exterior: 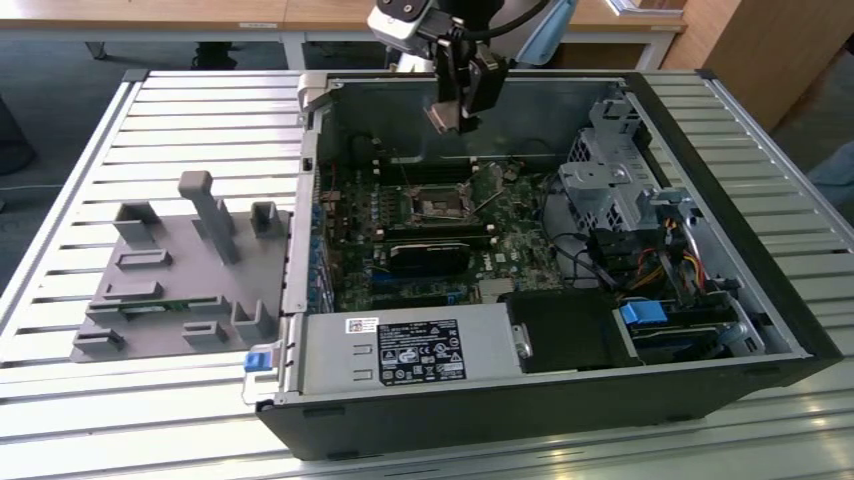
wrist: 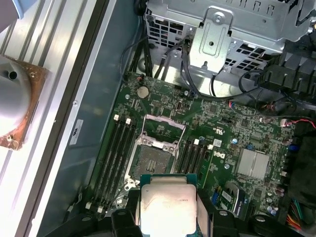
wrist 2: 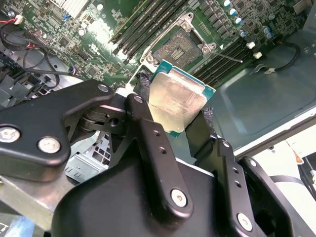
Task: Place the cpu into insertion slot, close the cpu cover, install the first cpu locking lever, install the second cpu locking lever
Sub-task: 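Place the cpu into insertion slot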
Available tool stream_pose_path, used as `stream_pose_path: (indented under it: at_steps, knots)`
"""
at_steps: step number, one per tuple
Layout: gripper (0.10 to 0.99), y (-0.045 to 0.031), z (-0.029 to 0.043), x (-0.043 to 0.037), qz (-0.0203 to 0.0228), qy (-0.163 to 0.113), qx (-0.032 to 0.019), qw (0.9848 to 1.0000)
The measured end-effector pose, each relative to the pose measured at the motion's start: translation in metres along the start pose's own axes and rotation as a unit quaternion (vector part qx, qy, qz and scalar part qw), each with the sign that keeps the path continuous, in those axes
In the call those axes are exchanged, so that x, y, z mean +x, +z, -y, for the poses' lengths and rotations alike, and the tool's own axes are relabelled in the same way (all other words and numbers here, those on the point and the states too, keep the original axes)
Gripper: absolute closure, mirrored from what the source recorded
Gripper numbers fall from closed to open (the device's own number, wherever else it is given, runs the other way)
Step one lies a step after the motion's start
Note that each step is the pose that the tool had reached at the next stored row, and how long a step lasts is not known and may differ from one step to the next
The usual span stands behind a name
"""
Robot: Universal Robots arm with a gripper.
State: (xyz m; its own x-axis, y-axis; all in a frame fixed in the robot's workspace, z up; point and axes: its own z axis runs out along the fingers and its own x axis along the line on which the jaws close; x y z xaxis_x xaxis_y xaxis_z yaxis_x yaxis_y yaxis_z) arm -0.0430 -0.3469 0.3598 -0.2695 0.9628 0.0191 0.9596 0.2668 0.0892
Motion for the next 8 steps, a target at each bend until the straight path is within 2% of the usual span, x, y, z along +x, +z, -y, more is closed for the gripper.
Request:
stream_pose_path:
  at_steps: [8]
  knots:
    - [0.545, 0.0031, 0.0003, -0.0001, 0.0003, 0.000, -0.0001, 1.0000]
